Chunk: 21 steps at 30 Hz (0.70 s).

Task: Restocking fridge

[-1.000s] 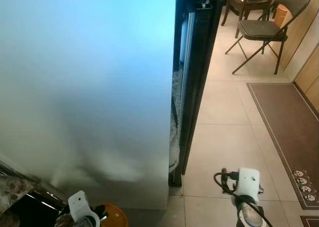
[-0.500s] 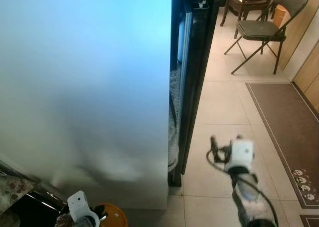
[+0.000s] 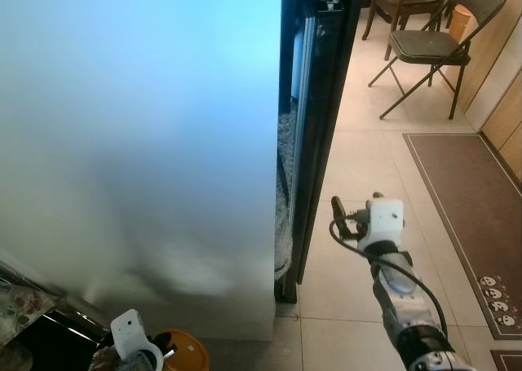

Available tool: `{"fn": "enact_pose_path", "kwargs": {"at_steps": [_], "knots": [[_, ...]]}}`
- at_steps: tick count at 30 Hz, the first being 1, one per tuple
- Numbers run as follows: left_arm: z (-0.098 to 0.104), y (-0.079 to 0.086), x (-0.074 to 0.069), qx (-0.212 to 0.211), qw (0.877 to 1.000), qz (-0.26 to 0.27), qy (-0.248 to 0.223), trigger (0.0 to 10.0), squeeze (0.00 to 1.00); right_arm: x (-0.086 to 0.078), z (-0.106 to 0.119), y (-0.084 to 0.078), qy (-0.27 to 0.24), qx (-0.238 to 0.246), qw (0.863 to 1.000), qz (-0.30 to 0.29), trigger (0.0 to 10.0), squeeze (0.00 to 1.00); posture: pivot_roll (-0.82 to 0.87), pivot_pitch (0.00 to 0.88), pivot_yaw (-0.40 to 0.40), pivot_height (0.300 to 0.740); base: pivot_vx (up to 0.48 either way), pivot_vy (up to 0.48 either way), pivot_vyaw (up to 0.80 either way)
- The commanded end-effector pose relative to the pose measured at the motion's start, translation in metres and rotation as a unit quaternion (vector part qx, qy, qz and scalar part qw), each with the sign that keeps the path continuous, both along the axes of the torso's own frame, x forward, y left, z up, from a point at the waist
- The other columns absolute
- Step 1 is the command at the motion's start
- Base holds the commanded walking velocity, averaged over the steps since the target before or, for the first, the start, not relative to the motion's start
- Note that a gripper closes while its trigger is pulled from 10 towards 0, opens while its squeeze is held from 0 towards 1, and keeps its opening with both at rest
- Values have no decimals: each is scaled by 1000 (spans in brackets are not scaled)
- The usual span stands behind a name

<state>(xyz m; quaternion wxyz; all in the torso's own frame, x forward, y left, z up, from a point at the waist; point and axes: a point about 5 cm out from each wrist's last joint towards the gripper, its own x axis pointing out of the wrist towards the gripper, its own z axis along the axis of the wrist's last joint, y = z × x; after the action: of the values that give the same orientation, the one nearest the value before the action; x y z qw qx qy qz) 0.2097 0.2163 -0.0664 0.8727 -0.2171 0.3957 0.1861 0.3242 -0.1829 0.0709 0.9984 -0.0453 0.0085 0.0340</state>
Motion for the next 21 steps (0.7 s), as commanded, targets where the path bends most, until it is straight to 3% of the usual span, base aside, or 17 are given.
{"fn": "enact_pose_path", "kwargs": {"at_steps": [1,3,4,6,7,9,14,21], "knots": [[-1,2,-2,4,1000,1,8,10000,0,1,-3,0,14,4,1000,1,10000,1000,-54,0,77,740,0,0,0],[-1,1,-1,5,1000,0,8,10000,0,7,0,4,24,-1,1000,11,10000,1000,-54,0,77,740,0,0,0],[-1,1,-1,4,1000,-1,7,10000,0,13,4,10,26,-3,999,29,10000,0,-52,0,77,740,0,0,0],[0,0,-1,4,1000,-2,7,10000,0,16,8,13,23,-1,999,37,10000,0,-49,0,75,740,0,0,0],[0,0,0,4,1000,-2,6,10000,0,22,14,17,23,33,999,34,10000,0,-49,0,77,740,0,0,0],[0,0,0,5,1000,-3,6,10000,0,27,19,21,21,45,998,43,10000,0,-49,0,76,740,0,0,0],[0,0,1,5,1000,-3,5,10000,0,37,31,37,16,19,996,86,10000,0,-45,0,74,740,0,0,0],[1,0,1,5,1000,-4,4,10000,0,38,32,52,23,14,991,134,10000,0,-46,0,74,740,0,0,0]]}}
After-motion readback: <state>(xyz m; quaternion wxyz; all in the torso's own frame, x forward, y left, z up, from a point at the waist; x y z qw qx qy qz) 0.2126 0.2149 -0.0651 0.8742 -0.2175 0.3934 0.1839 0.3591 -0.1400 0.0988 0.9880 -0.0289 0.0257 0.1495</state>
